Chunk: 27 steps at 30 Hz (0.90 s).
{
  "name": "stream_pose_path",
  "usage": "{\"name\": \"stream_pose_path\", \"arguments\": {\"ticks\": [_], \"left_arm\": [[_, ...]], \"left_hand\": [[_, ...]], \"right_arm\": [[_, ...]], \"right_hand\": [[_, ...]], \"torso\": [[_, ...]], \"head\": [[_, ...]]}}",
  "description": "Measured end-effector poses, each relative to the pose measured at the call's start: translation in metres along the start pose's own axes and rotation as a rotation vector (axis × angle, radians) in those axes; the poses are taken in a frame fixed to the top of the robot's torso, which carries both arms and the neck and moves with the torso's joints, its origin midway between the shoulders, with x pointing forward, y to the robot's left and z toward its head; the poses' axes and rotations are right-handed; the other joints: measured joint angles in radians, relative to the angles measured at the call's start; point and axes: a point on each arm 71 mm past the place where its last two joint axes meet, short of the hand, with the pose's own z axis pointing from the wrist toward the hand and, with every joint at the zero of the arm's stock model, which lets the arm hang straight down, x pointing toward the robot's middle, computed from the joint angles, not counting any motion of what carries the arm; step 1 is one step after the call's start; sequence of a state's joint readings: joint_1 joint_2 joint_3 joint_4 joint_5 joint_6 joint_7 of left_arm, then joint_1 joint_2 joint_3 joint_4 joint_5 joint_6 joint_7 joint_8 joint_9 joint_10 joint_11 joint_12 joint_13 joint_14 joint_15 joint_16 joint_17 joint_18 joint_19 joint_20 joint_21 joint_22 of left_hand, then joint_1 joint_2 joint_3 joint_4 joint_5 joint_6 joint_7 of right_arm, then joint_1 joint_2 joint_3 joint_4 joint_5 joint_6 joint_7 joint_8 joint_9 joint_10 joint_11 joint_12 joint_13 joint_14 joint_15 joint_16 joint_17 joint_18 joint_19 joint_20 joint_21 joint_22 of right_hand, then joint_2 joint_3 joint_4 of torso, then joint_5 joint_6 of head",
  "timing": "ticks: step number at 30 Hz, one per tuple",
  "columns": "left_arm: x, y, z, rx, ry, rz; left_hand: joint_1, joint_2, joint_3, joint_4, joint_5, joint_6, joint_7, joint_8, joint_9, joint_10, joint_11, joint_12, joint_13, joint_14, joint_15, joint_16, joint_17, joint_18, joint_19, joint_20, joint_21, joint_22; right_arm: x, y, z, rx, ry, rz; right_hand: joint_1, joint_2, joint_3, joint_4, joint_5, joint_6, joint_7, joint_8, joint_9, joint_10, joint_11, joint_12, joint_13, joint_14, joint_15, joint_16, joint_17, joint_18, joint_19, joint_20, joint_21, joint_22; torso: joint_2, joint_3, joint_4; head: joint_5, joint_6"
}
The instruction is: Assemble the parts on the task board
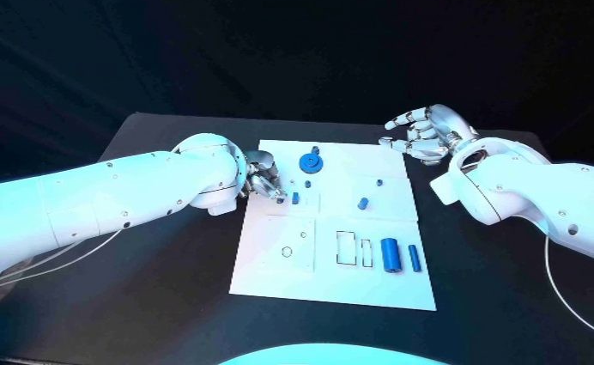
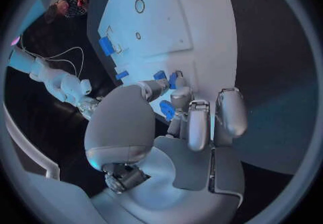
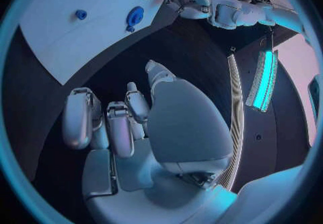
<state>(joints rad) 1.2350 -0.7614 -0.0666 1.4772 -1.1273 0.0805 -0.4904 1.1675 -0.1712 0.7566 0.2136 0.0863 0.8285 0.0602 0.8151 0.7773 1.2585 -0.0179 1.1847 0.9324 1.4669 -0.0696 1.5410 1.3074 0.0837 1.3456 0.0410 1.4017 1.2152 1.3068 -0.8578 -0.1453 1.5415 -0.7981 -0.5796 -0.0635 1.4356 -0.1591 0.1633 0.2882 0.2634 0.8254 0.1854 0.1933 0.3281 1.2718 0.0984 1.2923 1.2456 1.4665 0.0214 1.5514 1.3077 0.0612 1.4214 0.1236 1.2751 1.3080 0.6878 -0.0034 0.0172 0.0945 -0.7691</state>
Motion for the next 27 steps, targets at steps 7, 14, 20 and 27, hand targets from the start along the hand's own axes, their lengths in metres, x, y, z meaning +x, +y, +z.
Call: {"name": "stream_pose_path", "arguments": {"ticks": [7,14,20,27], "left_arm": [[-0.0003,0.0015,0.0000,-0.008,0.004,0.017],[-0.0003,0.0028,-0.0005,-0.014,0.011,0.030],[-0.0001,0.0034,-0.0007,-0.016,0.016,0.036],[-0.0001,0.0037,-0.0004,-0.017,0.017,0.037]], "left_hand": [[0.000,0.000,0.000,0.000,0.004,0.002,-0.001,0.000,0.000,0.000,0.000,0.000,0.000,0.000,0.000,0.000,0.000,0.000,0.000,0.000,0.000,0.001],[0.000,0.000,0.000,0.000,0.004,0.002,-0.001,0.000,0.000,0.009,-0.002,0.006,0.005,0.000,0.000,0.000,0.000,0.000,0.003,-0.004,0.003,0.003],[0.000,0.000,0.000,0.000,0.004,0.002,-0.001,-0.001,0.000,0.009,-0.002,0.006,0.007,0.000,0.000,0.000,0.000,0.000,0.003,-0.004,0.003,0.003],[0.000,0.000,0.000,0.000,0.004,0.002,-0.001,0.003,0.000,0.009,-0.002,0.010,0.008,0.000,0.000,0.000,0.000,0.000,0.003,-0.004,0.003,0.003]], "right_arm": [[0.0001,0.0000,0.0000,0.000,0.000,0.000],[0.0001,-0.0001,-0.0001,0.000,0.001,0.000],[0.0001,-0.0002,-0.0001,0.000,0.001,0.000],[0.0001,-0.0002,-0.0001,0.000,0.001,0.000]], "right_hand": [[0.000,0.000,0.000,0.000,0.000,0.000,0.000,0.000,0.000,0.000,0.000,0.000,0.000,0.000,0.000,0.000,0.000,0.000,0.000,0.000,0.000,0.000],[0.000,0.000,0.000,0.000,0.000,0.000,0.000,0.000,0.000,0.000,0.000,0.000,0.000,0.000,0.000,0.000,0.000,0.000,0.000,0.000,0.000,0.000],[0.000,0.000,0.000,0.000,0.000,0.000,0.000,0.000,0.000,0.000,0.000,0.000,0.000,0.000,0.000,0.000,0.000,0.000,0.000,0.000,0.000,0.000],[0.000,0.000,0.000,0.000,0.000,0.000,0.000,0.000,0.000,0.000,0.000,0.000,0.000,0.000,0.000,0.000,0.000,0.000,0.000,0.000,0.000,0.000]], "torso": [[0.000,-0.0001,0.0000],[0.000,-0.0001,0.0000],[0.000,-0.0002,0.0000],[0.000,0.0000,0.0000]], "head": [[0.002,-0.001],[0.005,-0.001],[0.008,0.000],[0.008,0.000]]}}
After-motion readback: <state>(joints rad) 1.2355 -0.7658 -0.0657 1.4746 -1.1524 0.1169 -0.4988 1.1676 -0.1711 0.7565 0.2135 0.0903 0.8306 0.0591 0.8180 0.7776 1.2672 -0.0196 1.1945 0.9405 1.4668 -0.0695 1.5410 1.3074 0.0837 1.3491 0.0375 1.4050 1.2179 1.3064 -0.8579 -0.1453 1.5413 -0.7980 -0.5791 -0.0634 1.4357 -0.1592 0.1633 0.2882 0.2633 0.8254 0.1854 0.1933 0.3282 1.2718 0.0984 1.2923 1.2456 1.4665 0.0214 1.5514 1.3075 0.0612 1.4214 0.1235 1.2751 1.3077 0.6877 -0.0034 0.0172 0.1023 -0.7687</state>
